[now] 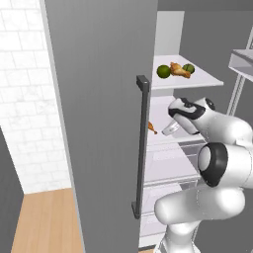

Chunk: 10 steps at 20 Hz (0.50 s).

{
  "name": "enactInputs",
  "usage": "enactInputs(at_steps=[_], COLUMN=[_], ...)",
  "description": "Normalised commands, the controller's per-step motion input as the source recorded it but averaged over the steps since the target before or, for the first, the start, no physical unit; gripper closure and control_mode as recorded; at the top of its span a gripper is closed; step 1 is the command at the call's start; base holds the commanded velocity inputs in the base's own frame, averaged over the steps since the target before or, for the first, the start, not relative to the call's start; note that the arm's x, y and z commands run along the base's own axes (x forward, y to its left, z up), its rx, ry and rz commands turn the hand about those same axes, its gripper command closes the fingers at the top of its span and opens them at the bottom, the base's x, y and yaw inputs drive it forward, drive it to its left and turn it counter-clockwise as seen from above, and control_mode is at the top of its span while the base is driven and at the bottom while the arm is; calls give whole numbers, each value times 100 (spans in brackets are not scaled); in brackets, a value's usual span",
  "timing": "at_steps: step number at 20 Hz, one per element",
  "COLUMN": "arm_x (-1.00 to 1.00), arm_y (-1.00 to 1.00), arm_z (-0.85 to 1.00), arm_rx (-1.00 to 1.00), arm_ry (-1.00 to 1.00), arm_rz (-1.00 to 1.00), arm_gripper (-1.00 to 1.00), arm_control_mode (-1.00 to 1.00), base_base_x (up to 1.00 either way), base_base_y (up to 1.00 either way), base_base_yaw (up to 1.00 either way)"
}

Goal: Place one lime and one chicken drumstick in each tupperware on the nearby counter, to pack two identical lunches.

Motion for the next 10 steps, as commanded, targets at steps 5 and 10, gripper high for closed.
enactInputs(at_steps=[5, 10], arm_x=[58, 25], arm_y=[0, -17], arm_z=[-10, -15], arm_rx=[0, 0], arm_ry=[-2, -2], arm_rz=[1, 10], arm_gripper=[-100, -100], arm_control_mode=[-100, -100], base_base_x=[0, 0], base_base_y=[0, 0], base_base_yaw=[0, 0])
